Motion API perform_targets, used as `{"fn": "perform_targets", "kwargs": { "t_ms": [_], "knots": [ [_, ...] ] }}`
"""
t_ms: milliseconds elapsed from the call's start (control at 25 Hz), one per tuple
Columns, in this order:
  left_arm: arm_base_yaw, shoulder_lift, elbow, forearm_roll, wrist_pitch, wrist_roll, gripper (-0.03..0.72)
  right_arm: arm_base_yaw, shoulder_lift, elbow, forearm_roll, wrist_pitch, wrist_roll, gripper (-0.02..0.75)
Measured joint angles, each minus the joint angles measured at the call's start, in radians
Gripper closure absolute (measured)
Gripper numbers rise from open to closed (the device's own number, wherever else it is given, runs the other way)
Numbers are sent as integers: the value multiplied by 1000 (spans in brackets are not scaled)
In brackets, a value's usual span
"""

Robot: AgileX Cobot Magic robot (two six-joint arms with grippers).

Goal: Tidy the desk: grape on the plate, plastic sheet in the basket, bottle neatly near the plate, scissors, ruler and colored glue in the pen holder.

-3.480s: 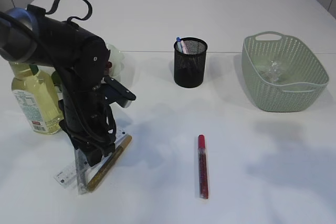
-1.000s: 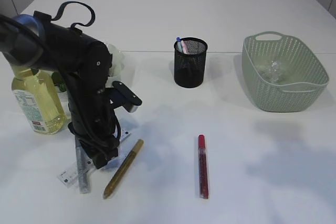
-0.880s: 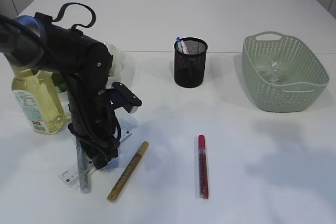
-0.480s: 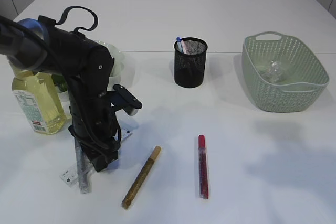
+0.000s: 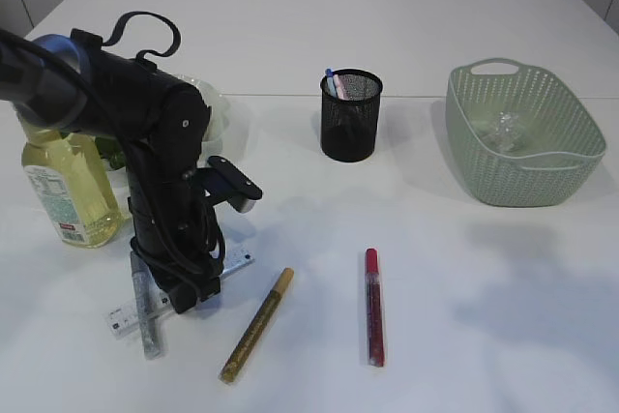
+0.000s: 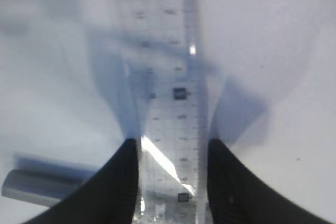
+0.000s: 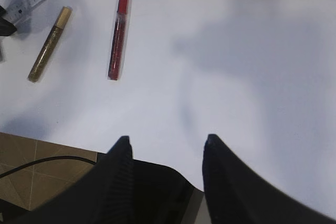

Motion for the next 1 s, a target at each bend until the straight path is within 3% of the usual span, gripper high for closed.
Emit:
{"fn": "perform_targets", "kwargs": {
  "t_ms": [1000],
  "knots": [
    [0,2,0,-2,48,-33,409,0,0,0,0,0,0,379]
  ]
}}
